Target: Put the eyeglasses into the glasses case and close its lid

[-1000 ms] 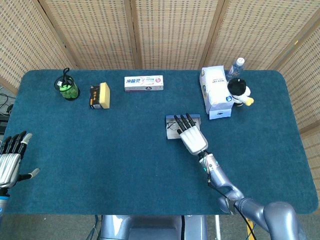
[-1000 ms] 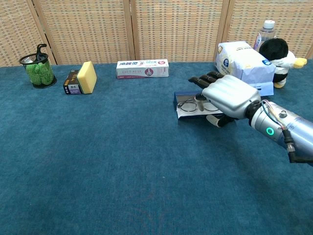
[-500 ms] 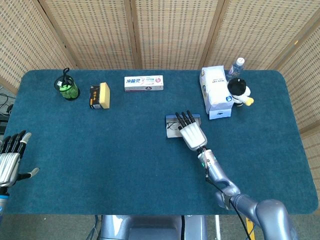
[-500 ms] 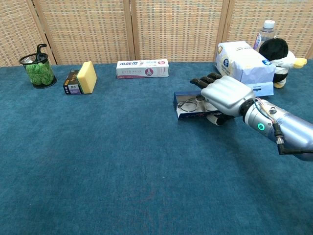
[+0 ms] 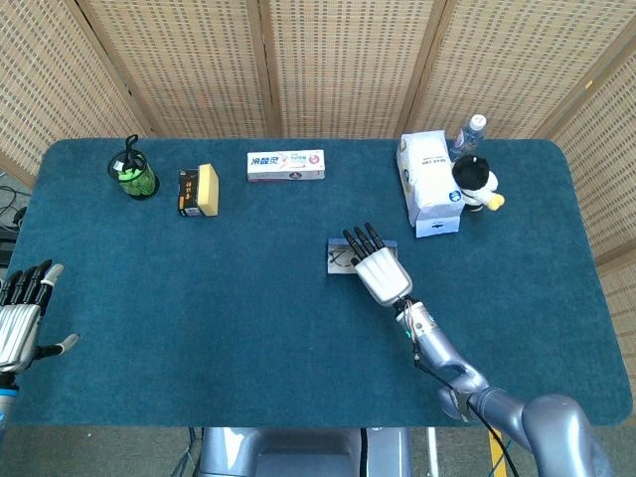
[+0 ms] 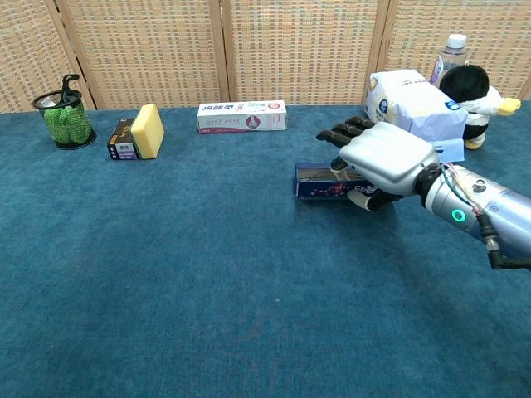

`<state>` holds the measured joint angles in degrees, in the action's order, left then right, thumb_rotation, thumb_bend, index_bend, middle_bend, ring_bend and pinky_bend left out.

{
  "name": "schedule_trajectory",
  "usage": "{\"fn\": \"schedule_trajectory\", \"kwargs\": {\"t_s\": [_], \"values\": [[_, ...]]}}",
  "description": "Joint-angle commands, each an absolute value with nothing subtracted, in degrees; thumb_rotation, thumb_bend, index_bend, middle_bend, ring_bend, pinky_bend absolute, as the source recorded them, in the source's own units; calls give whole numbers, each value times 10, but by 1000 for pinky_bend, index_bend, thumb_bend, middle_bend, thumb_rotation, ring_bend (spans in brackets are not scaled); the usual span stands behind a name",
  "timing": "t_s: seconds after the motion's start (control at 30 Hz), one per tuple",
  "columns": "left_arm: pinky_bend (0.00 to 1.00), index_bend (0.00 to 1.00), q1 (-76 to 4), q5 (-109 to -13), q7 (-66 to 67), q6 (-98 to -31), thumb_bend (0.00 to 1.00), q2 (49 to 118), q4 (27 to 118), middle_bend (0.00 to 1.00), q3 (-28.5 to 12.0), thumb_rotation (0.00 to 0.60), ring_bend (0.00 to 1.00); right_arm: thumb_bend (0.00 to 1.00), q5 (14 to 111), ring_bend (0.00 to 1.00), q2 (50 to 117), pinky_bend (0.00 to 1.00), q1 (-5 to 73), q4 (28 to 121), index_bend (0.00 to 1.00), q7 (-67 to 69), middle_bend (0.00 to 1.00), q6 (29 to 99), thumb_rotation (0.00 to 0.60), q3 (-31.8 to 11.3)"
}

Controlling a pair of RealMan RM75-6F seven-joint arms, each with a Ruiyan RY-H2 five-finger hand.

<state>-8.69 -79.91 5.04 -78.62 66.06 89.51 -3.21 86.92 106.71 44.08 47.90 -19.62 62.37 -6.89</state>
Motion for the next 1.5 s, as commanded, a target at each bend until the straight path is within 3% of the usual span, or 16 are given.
{"fn": "schedule_trajectory", "kwargs": {"t_s": [0.03, 0.3, 0.57, 1.5], "values": [[0, 0, -87, -800, 50, -787, 0, 660, 895, 0, -32, 600, 0, 570, 896, 0, 1019, 36, 428, 548, 700, -207, 61, 648, 600, -45], [0, 0, -86, -802, 52, -788, 0, 661, 896, 0, -31, 600, 0, 569, 923, 0, 941, 36, 406, 677, 700, -254, 66, 663, 600, -13], [0, 0, -86, -801, 54, -787, 0, 662, 895, 0, -30, 600, 0, 569, 915, 0, 902, 35, 400, 744, 701, -299, 66, 631, 600, -1], [0, 0, -89, -796, 60, -781, 0, 665, 894, 0, -31, 600, 0, 569, 873, 0, 920, 36, 429, 707, 701, -382, 66, 553, 600, -27]]}}
